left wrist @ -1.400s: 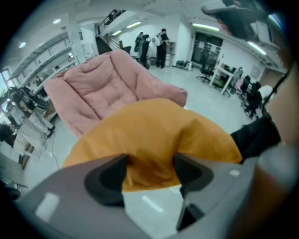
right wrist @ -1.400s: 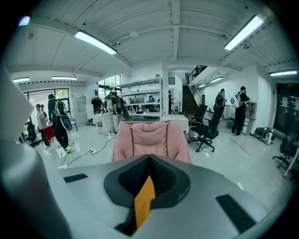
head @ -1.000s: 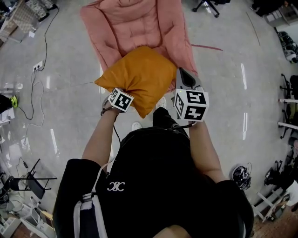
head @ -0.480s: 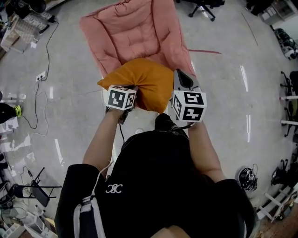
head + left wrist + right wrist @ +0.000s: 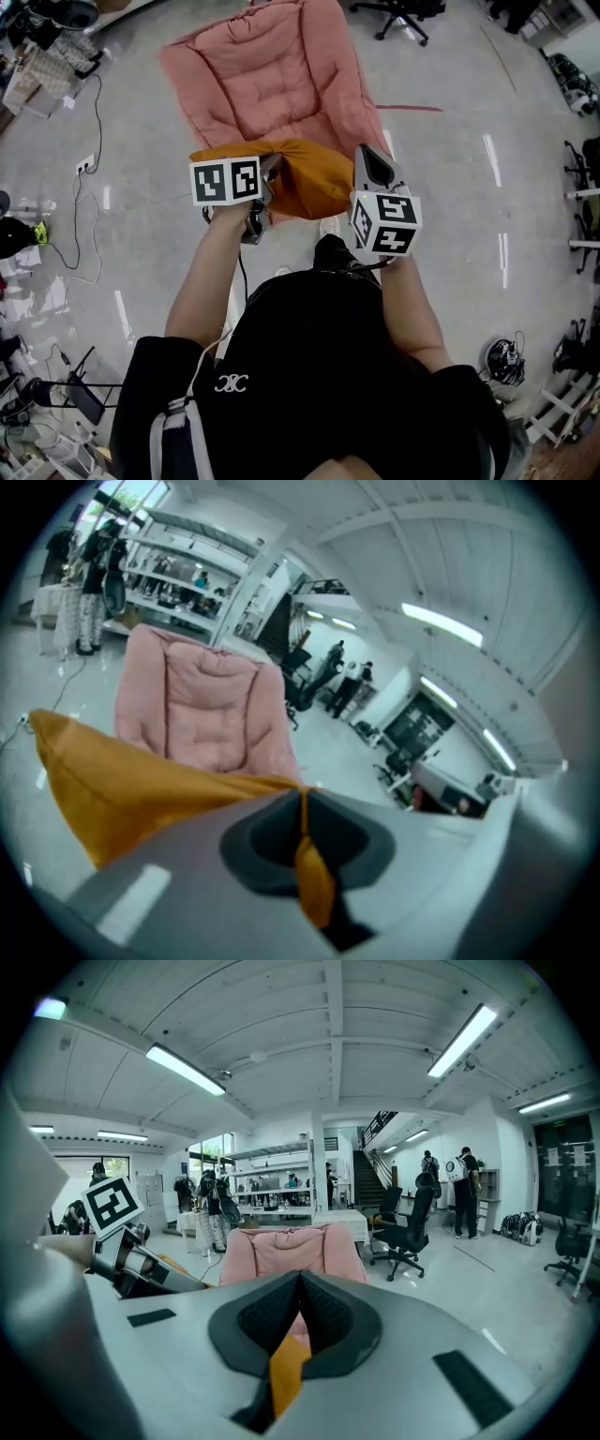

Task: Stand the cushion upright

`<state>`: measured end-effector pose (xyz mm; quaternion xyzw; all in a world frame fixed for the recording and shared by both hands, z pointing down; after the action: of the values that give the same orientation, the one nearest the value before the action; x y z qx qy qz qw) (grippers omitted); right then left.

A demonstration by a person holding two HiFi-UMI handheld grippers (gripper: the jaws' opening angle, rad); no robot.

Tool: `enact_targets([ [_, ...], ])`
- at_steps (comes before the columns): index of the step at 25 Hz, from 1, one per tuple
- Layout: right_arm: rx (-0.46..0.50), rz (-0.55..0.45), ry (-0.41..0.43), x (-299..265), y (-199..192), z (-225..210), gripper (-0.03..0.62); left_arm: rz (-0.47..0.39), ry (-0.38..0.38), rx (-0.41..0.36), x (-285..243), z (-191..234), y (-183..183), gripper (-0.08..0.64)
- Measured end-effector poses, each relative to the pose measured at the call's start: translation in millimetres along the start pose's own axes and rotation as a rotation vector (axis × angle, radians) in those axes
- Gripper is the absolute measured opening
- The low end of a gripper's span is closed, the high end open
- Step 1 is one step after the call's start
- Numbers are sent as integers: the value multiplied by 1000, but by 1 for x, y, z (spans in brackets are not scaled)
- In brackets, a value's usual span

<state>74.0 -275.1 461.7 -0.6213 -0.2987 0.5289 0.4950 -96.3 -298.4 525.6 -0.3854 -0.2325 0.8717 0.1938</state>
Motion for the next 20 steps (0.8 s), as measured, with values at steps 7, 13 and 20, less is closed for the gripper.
enact_targets([
  [7, -33, -19, -13, -10, 4, -12, -2, -98, 16, 173, -12, 17, 58, 14],
  [13, -45, 4, -21, -27, 2, -36, -2, -95, 123, 205, -57, 50, 105, 20],
  [20, -74, 60, -26, -57, -12, -77, -2, -122, 299, 111, -119, 93, 161, 29],
])
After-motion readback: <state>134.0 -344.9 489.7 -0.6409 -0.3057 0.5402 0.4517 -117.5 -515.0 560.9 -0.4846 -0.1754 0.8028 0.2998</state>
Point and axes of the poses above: the fingertips, and each gripper's own axes: x backward along the fingers, z to its left, y out of its top, the point moved 2 cm from there along x, backward along the fingers, and after that the axes turned 6 degrees about x, right-handed, at the moved point
